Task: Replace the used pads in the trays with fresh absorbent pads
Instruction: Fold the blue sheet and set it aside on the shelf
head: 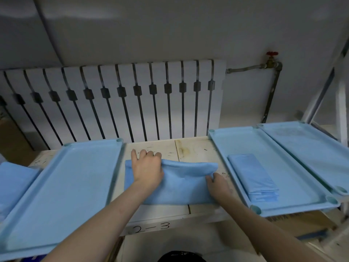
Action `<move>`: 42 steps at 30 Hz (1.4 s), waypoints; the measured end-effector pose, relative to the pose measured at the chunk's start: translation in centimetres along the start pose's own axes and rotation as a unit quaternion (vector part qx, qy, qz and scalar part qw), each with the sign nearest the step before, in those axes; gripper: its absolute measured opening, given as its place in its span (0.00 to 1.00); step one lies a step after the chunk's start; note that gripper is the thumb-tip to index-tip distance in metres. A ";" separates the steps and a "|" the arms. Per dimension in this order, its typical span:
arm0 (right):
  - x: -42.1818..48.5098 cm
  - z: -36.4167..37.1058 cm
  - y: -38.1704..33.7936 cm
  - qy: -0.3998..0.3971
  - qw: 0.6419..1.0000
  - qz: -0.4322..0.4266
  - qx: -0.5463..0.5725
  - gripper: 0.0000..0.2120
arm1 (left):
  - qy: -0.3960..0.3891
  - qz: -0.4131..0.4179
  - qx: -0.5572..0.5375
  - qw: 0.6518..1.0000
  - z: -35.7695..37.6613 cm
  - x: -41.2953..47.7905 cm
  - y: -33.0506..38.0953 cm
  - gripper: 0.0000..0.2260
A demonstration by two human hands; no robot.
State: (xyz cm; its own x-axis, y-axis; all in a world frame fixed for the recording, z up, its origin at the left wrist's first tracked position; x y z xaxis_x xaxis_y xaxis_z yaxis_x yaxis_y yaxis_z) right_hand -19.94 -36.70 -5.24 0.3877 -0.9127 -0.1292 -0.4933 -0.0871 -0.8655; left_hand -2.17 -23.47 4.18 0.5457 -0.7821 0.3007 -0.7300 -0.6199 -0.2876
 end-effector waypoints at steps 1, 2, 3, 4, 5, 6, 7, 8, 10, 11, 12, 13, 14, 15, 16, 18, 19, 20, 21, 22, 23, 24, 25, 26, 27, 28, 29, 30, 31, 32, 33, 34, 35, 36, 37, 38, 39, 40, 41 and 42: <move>0.1 0.0 0.1 0.012 1.000 0.009 0.000 0.15 | 0.006 0.010 0.000 1.000 0.2 0.4 0.5 0.14; 0.3 -0.1 0.3 0.020 1.000 0.012 -0.003 0.15 | 0.011 0.014 -0.009 1.000 0.4 0.7 1.0 0.15; 0.5 0.0 0.3 0.025 1.000 0.011 -0.010 0.15 | 0.012 0.013 -0.024 1.000 0.8 1.0 1.3 0.17; 0.6 0.0 0.4 0.028 0.999 0.008 -0.021 0.13 | 0.007 0.011 -0.043 0.999 1.4 1.1 1.7 0.19; 0.7 0.1 0.5 0.032 0.999 0.008 -0.022 0.10 | -0.003 0.012 -0.063 0.998 2.1 0.9 2.0 0.20; 0.8 0.1 0.7 0.035 0.999 0.008 -0.014 0.07 | -0.018 0.017 -0.077 0.997 3.0 0.5 2.4 0.21; 0.7 0.2 0.9 0.040 0.999 0.007 -0.005 0.05 | -0.034 0.029 -0.085 0.995 3.9 -0.1 2.8 0.20; 0.6 0.2 0.9 0.046 0.999 0.003 -0.001 0.04 | -0.047 0.042 -0.091 0.994 4.8 -0.6 3.1 0.20; 0.2 0.1 1.0 0.063 0.998 -0.010 0.018 0.03 | -0.068 0.058 -0.115 0.989 6.5 -1.9 3.6 0.17; 0.1 0.0 1.0 0.069 0.997 -0.017 0.035 0.02 | -0.081 0.061 -0.127 0.987 7.2 -2.4 3.7 0.16; 0.0 0.0 1.1 0.066 0.997 -0.027 0.042 0.01 | -0.100 0.063 -0.136 0.984 8.0 -3.0 3.8 0.17; 0.0 -0.2 1.1 0.057 0.997 -0.037 0.032 0.02 | -0.125 0.064 -0.144 0.980 8.7 -3.5 3.9 0.19; 0.1 -0.2 1.0 0.042 0.998 -0.046 0.011 0.03 | -0.150 0.064 -0.149 0.975 9.2 -3.9 4.0 0.21; 0.2 -0.3 0.8 0.030 0.998 -0.054 -0.015 0.05 | -0.169 0.065 -0.153 0.972 9.5 -4.3 4.0 0.22; 0.2 -0.4 0.5 0.024 0.996 -0.065 -0.050 0.08 | -0.181 0.066 -0.154 0.969 9.7 -4.5 4.1 0.23; 0.0 -0.3 -0.7 0.047 0.979 -0.115 -0.162 0.14 | -0.203 0.064 -0.161 0.964 9.8 -4.7 4.1 0.24; -0.3 0.1 -1.3 0.062 0.962 -0.146 -0.222 0.17 | -0.217 0.059 -0.164 0.961 9.8 -4.8 4.1 0.25; -0.5 0.7 -1.8 0.077 0.946 -0.174 -0.262 0.20 | -0.229 0.053 -0.166 0.958 9.8 -4.9 4.1 0.25; -0.5 1.3 -2.0 0.088 0.934 -0.188 -0.290 0.22 | -0.240 0.047 -0.168 0.955 9.9 -5.1 4.0 0.25; -0.2 1.8 -2.0 0.093 0.930 -0.179 -0.308 0.25 | -0.248 0.041 -0.167 0.953 9.9 -5.2 4.0 0.26; 0.1 2.0 -1.8 0.090 0.929 -0.154 -0.323 0.26 | -0.258 0.037 -0.166 0.951 9.9 -5.4 3.8 0.26; 0.5 1.9 -1.5 0.088 0.933 -0.126 -0.327 0.26 | -0.270 0.032 -0.165 0.948 9.9 -5.6 3.6 0.27; 0.9 1.5 -1.3 0.090 0.939 -0.102 -0.316 0.24 | -0.283 0.022 -0.167 0.944 9.9 -5.7 3.3 0.27; 1.2 1.1 -1.2 0.090 0.948 -0.086 -0.294 0.21 | -0.296 0.005 -0.170 0.940 9.9 -5.8 2.8 0.28; 1.7 0.6 -1.1 0.085 0.958 -0.071 -0.266 0.19 | -0.308 -0.016 -0.172 0.935 9.9 -5.8 2.4 0.28; 2.2 0.2 -0.9 0.082 0.967 -0.054 -0.234 0.17 | -0.316 -0.038 -0.173 0.932 9.9 -5.7 1.9 0.28; 2.9 -0.2 -0.8 0.077 0.974 -0.036 -0.208 0.16 | -0.315 -0.060 -0.170 0.932 9.8 -5.4 1.4 0.28; 3.5 -0.5 -0.6 0.074 0.979 -0.022 -0.189 0.14 | -0.304 -0.076 -0.164 0.935 9.5 -5.1 1.1 0.27; 4.1 -0.8 -0.5 0.065 0.982 -0.012 -0.178 0.12 | -0.287 -0.085 -0.153 0.942 9.2 -4.7 0.8 0.25; 4.7 -0.8 -0.6 0.054 0.985 -0.014 -0.165 0.11 | -0.267 -0.082 -0.141 0.950 8.8 -4.4 0.7 0.23; 5.0 -0.7 -0.8 0.040 0.988 -0.029 -0.147 0.10 | -0.248 -0.068 -0.130 0.958 8.5 -4.0 0.8 0.21; 5.2 -0.4 -1.1 0.030 0.989 -0.064 -0.127 0.08 | -0.232 -0.051 -0.126 0.963 8.3 -3.6 1.0 0.20; 5.2 -0.1 -1.7 0.017 0.989 -0.108 -0.104 0.06 | -0.217 -0.035 -0.128 0.967 8.1 -3.1 1.2 0.18; 4.9 0.2 -2.3 -0.001 0.985 -0.155 -0.074 0.05 | -0.205 -0.023 -0.135 0.969 8.0 -2.6 1.4 0.17; 4.3 0.3 -3.1 -0.027 0.981 -0.189 -0.032 0.04 | -0.190 -0.017 -0.150 0.970 7.9 -1.9 1.5 0.17; 3.7 0.3 -3.8 -0.055 0.974 -0.217 0.016 0.04 | -0.173 -0.011 -0.171 0.970 7.7 -1.2 1.6 0.21; 3.0 0.0 -4.5 -0.084 0.966 -0.235 0.063 0.04 | -0.154 -0.003 -0.193 0.969 7.4 -0.3 1.6 0.27; 2.2 -0.4 -5.2 -0.110 0.956 -0.251 0.108 0.04 | -0.135 0.011 -0.207 0.969 7.0 0.5 1.5 0.33; 1.5 -0.8 -5.5 -0.139 0.947 -0.251 0.145 0.02 | -0.124 0.033 -0.208 0.970 6.5 1.2 1.4 0.38; 1.0 -1.2 -5.9 -0.180 0.937 -0.242 0.174 0.00 | -0.122 0.059 -0.200 0.970 6.0 1.9 1.3 0.40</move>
State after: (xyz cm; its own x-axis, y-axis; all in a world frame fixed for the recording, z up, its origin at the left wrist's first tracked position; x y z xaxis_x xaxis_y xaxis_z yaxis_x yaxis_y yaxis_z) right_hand -17.59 -37.53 0.29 0.7695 -0.6001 0.2184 0.0679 -0.2633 -0.9623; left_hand 0.43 -26.12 -1.07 0.4948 -0.8676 0.0489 -0.8677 -0.4902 0.0831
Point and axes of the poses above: each hand's wrist, its own x-axis towards the middle knuckle, its own z-axis out of the palm, y = z × x, the point moved 4 cm from there along x, towards the middle knuckle, and after that the axes turned 11 degrees about x, right-handed, at the moved point
